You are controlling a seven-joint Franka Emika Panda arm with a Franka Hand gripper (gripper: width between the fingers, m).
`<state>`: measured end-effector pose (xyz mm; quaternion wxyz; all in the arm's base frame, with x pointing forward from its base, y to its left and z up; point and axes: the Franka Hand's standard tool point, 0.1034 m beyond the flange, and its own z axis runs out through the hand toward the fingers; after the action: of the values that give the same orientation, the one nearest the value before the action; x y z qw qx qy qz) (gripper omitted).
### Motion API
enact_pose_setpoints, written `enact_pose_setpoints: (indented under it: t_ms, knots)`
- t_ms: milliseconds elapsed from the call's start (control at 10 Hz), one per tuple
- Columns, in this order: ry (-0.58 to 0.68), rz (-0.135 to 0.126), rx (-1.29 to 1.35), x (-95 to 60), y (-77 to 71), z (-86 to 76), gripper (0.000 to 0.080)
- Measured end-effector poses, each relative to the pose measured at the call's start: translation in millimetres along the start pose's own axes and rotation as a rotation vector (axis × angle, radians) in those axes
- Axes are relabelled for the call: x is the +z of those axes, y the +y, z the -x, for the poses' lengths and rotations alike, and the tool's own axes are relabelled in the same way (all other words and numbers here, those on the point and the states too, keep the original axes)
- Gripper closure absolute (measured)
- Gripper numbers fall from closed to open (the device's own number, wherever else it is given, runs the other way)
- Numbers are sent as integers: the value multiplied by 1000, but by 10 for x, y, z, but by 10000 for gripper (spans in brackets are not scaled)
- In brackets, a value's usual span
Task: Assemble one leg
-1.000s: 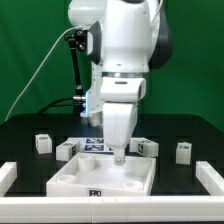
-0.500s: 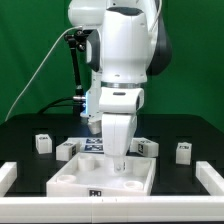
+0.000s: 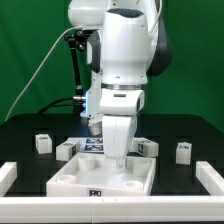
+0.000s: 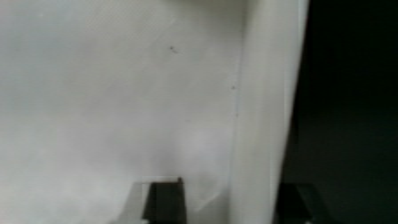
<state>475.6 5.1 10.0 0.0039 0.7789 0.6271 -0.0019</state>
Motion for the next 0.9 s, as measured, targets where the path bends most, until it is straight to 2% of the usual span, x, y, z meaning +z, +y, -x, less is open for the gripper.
enact_pose_setpoints:
  t_ms: [600,900]
  knots:
    - [0,0,-1,1,0,4,741]
    - [-3,6,-201,-21,89,30,741]
